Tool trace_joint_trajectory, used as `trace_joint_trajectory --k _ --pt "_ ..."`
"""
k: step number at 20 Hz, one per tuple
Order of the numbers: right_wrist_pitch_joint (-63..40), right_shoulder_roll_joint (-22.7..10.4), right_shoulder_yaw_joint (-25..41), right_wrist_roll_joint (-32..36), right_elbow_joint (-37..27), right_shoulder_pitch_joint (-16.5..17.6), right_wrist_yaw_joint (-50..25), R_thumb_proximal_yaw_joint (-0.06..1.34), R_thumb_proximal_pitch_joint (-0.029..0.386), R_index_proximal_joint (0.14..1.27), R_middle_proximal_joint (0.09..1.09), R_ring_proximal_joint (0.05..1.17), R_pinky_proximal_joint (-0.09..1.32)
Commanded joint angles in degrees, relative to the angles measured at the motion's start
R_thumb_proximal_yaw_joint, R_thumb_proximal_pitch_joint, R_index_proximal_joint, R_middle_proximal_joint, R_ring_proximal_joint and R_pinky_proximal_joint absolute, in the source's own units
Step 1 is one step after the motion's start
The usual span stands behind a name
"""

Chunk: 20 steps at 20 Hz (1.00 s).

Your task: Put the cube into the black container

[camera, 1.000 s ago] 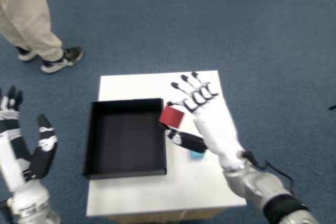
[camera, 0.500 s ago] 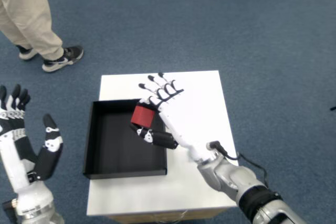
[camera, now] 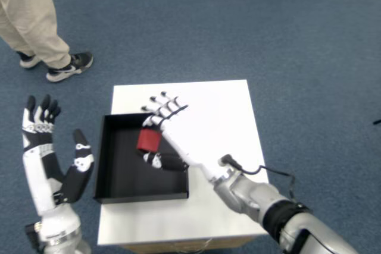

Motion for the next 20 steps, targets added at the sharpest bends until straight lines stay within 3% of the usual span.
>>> trace_joint_trajectory --k 1,7,14,15,16,17,18,20 --pt "3.94 0.25 4.36 6.77 -1.22 -4.35 1.49 1.24 0.169 1.08 0.39 0.29 0.23" --pt "10.30 0.26 15.29 16.55 -4.00 -6.72 2.01 1.23 0.170 1.08 0.39 0.29 0.23" --pt "14.12 0.56 24.24 24.90 -2.21 -7.96 3.00 1.22 0.174 1.08 0.38 0.28 0.21" --pt "14.34 0.56 25.15 26.08 -2.19 -8.04 2.96 1.20 0.173 1.01 0.38 0.28 0.21" --pt "14.53 0.56 25.88 27.30 -1.89 -8.09 3.08 1.03 0.161 0.78 0.35 0.28 0.21" --pt "14.75 0.58 26.63 28.43 -1.41 -8.20 3.35 0.83 0.141 0.63 0.31 0.28 0.18" --pt "15.07 0.62 27.50 29.30 -1.13 -8.37 3.54 0.75 0.133 0.63 0.29 0.27 0.15" --pt "15.83 0.67 29.28 30.46 -1.09 -8.64 3.39 0.73 0.136 0.70 0.28 0.25 0.13"
